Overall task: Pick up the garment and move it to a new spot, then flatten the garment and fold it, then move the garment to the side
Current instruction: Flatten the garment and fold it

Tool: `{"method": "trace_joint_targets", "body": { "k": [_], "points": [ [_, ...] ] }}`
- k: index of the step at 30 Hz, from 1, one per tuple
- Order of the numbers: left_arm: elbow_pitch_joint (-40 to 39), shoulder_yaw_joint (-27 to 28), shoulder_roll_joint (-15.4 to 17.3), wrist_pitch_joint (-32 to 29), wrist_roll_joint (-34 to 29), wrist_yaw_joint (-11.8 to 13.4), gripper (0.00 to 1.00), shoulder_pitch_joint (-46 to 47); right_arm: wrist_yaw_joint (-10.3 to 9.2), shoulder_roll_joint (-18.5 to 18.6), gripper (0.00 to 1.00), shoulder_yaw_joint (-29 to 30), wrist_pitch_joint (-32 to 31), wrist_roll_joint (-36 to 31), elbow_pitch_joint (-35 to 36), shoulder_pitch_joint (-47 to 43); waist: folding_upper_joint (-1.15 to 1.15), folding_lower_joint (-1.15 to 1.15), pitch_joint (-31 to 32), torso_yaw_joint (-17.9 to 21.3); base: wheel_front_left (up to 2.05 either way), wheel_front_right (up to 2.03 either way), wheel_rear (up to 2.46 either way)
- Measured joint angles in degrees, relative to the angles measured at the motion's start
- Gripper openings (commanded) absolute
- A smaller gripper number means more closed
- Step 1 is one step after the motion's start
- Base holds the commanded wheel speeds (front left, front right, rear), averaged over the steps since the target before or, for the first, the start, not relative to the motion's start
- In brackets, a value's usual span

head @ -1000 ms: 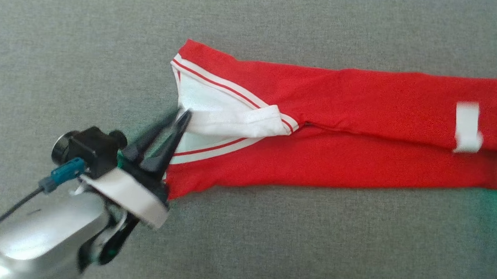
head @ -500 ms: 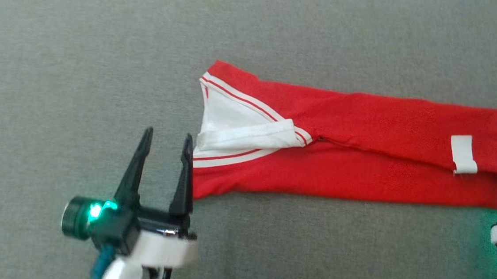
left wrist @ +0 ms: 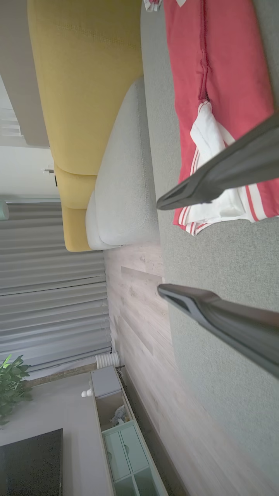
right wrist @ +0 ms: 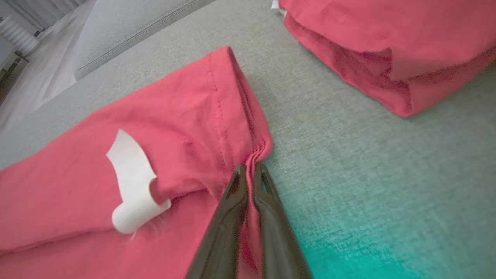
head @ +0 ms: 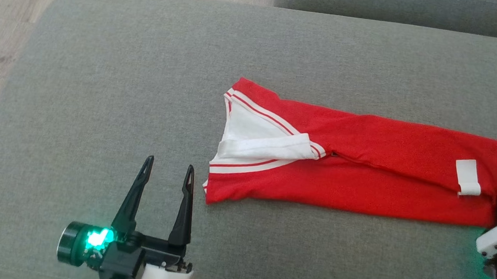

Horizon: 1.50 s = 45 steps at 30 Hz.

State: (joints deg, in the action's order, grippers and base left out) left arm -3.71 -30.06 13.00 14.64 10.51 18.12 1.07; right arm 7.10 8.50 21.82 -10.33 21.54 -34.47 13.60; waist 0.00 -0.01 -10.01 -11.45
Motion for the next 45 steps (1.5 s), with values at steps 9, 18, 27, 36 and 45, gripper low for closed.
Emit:
{"method": "trace_joint_targets", "body": {
  "k": [9, 18, 27, 36, 45],
  "points": [
    [-0.2, 2.8, -1.6, 0.0, -2.0, -3.0, 1.00, -1.4, 0.01, 9.4, 0.00, -1.1, 2.3, 3.4, 5.4, -0.3, 0.00, 0.01, 0.6, 2.6, 0.00, 0.00, 0.00],
    [0.1, 4.9, -3.0, 0.0, -3.6, -5.4, 1.00, -2.3, 0.01, 11.0, 0.00, -14.0, -1.1, 10.7, 30.4, -0.2, 0.00, 0.01, 1.5, 4.7, 0.00, 0.00, 0.00],
    [1.2, 6.0, -4.6, 0.0, -4.7, -7.6, 1.00, -2.3, 0.01, -0.4, 0.00, -34.6, -3.5, 10.1, 33.6, 0.7, 0.00, 0.01, 0.7, 2.2, 0.00, 0.00, 0.00],
    [2.5, 6.5, -6.1, 0.0, -5.5, -8.9, 1.00, -2.3, 0.01, -4.4, 1.00, -49.9, 3.4, 10.7, 17.0, 3.0, 0.00, 0.01, 0.8, -1.0, 0.00, 0.00, 0.00],
    [3.6, 10.5, -7.2, 0.0, -3.7, -9.1, 1.00, -5.6, 0.01, -1.8, 1.00, -43.8, 23.7, 7.5, 16.6, 2.3, 0.00, 0.01, 5.1, 0.5, 0.00, 0.00, 0.00]
  ]
}}
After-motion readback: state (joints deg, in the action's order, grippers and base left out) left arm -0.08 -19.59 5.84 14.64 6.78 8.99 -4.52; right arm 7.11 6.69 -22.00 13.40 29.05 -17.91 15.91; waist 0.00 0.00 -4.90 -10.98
